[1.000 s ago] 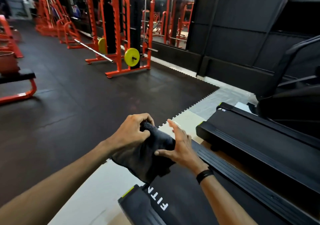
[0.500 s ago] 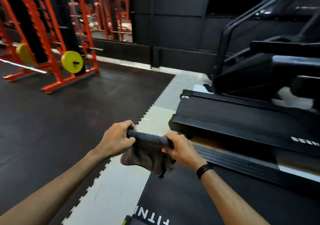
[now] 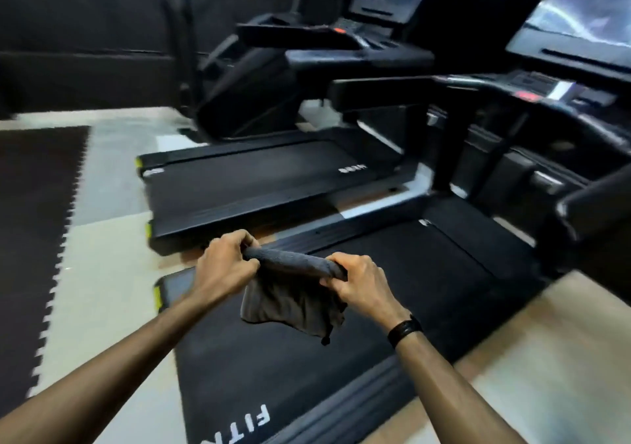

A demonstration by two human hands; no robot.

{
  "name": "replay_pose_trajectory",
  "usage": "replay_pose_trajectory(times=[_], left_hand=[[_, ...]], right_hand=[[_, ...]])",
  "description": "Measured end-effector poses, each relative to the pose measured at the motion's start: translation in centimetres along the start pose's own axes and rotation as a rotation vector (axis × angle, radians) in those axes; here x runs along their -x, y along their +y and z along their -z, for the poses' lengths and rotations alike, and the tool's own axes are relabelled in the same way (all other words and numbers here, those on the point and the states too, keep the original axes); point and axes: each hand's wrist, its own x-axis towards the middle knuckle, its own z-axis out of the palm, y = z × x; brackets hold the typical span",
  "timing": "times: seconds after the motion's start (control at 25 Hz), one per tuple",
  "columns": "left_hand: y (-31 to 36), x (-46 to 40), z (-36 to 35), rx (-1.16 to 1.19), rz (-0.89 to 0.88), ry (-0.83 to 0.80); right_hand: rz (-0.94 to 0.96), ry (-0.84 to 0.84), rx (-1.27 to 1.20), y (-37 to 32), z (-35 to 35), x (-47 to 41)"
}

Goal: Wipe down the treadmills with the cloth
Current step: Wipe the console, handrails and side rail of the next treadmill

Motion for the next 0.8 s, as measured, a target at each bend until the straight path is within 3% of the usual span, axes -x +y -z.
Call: replay_pose_trajectory(times=[0.2,0.36,0.56,0.8], left_hand=[[9.2,-0.7,-8.4,0.318,-0.158,-0.323],[16.7,0.0,-13.6,0.506,-0.253,-0.498],[24.8,0.2,-18.8,0.589,-0.344,-0.535],[30.7,-1.4,-24.8,0.685,-0.368,-0.424]], right_hand=[[-0.347,0.261,0.108,6.1,7.0,8.2],[-0.491,0.444,0.158,9.5,12.8,13.1],[-0.555,0.650,0.172,14.1,17.9,15.6],[-0.463,0.743,0.150,19.8,22.2,12.4]])
